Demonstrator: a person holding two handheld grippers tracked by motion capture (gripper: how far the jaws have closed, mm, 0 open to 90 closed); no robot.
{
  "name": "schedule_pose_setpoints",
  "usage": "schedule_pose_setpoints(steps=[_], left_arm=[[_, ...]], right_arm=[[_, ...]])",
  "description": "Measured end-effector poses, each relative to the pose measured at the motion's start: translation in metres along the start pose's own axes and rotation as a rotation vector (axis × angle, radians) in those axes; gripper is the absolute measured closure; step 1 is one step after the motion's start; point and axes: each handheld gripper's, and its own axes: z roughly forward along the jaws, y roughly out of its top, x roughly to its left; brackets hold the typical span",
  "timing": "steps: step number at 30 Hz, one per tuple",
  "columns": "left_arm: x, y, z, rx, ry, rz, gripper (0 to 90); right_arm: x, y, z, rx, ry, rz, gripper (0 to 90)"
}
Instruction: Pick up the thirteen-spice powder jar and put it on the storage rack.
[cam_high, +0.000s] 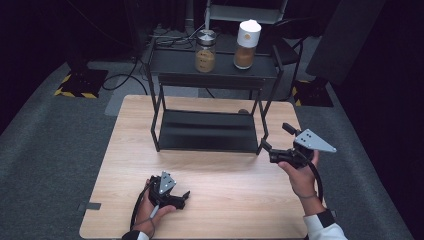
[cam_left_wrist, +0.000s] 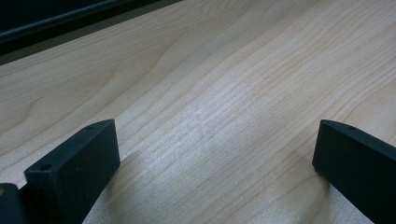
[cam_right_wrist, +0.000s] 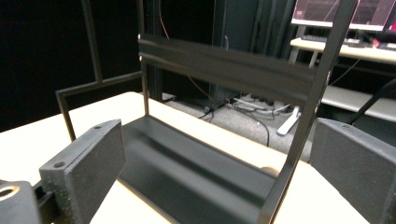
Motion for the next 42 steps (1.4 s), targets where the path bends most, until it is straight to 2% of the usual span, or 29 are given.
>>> schedule_pose_setpoints(steps=[7,17,26,36,42], left_arm=[[-0.001,0.000,0.000,0.000,0.004,-0.003,0.4],[-0.001,0.000,0.000,0.000,0.004,-0.003,0.4],[-0.001,0.000,0.000,0.000,0.004,-0.003,0.4],[-0.001,0.000,0.000,0.000,0.005,-0.003,0.4],[-0.001,0.000,0.000,0.000,0.005,-0.004,0.4]], right_arm=[[0.008,-0.023,-0.009,0.022,-0.008,0.010,3.6],[0.020,-0.040,-0.016,0.061,-0.027,-0.002,3.6],[0.026,-0.059,-0.023,0.103,-0.026,0.014,3.6],[0.032,-0.082,-0.027,0.171,-0.039,0.017,3.6],[0.033,-0.099,-0.032,0.207,-0.048,0.049,3.6]])
